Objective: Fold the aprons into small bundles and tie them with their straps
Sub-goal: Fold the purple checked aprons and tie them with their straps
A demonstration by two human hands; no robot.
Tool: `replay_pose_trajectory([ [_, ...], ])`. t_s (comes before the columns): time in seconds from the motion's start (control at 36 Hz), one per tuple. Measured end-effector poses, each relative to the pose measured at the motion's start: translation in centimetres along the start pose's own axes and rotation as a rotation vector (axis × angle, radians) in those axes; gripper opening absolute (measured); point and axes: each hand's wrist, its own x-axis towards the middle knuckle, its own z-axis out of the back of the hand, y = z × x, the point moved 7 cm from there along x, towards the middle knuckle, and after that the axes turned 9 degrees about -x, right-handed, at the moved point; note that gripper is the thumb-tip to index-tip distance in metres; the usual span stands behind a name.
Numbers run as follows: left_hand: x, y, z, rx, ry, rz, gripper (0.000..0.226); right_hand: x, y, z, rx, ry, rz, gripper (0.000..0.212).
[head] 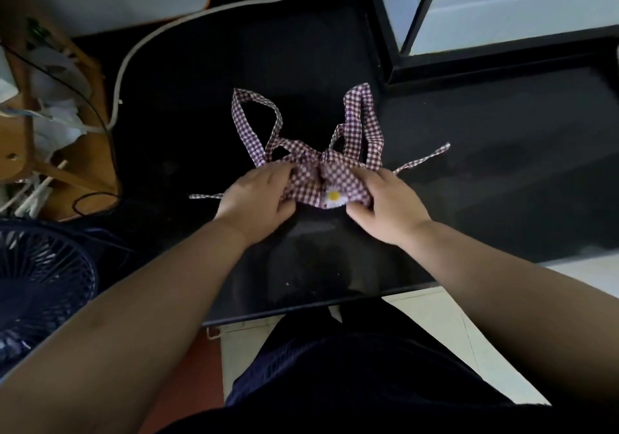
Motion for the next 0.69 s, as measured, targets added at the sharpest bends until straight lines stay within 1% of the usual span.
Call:
replay_pose_trajectory([
  [0.08, 1.0, 0.3, 2.0, -0.173, -0.023, 0.188, 0.045, 0.8, -0.3, 2.0, 0.246, -0.048, -0.162, 0.038],
  [0.14, 1.1, 0.8, 2.8, -0.349, -0.037, 0.303, 0.039, 1.0, -0.6, 1.9, 0.434, 0.059, -0.220, 0.027],
  [0.17, 1.0, 1.4, 2.9, -0.436, -0.064, 0.368, 0.038, 0.9, -0.3, 1.8, 0.488, 0.139, -0.214, 0.030],
  [0.22, 0.3, 2.7, 2.7, -0.596, -0.138, 0.489, 0.036, 0.7, 0.3, 1.3, 0.502, 0.254, -0.169, 0.041],
  [0.28, -0.5, 3.0, 1.8, -0.740, -0.174, 0.585, 0.042, 0.5, 0.6, 0.6, 0.552, 0.279, -0.186, 0.034],
  [0.33, -1.3, 2.6, 0.9, -0.837, -0.168, 0.629, 0.052, 0.5, 0.6, 0.1, 0.602, 0.240, -0.225, 0.031],
  [0.39, -1.9, 1.7, 0.4, -0.856, -0.123, 0.629, 0.074, 0.5, 0.5, -0.3, 0.632, 0.197, -0.265, 0.036],
  [0.44, -2.3, 0.9, 0.3, -0.824, -0.083, 0.614, 0.096, 0.4, 0.3, -0.4, 0.677, 0.166, -0.309, 0.033],
  [0.5, -2.3, 0.5, 0.4, -0.768, -0.097, 0.627, 0.104, 0.2, 0.3, -0.4, 0.705, 0.137, -0.343, 0.026],
  [0.56, -2.4, 0.0, 0.6, -0.705, -0.166, 0.673, 0.102, 0.3, 0.7, 0.0, 0.620, 0.094, -0.336, 0.023],
  [0.61, -2.4, -0.5, 0.8, -0.670, -0.247, 0.711, 0.094, 0.3, 2.0, 0.7, 0.497, 0.042, -0.260, 0.024],
  [0.64, -2.4, -0.6, 0.9, -0.661, -0.284, 0.726, 0.089, 0.2, 3.0, 0.9, 0.461, 0.040, -0.202, 0.023],
  [0.69, -2.4, -0.4, 1.0, -0.608, -0.312, 0.763, 0.076, 0.0, 4.7, 0.7, 0.424, 0.108, -0.106, 0.018],
])
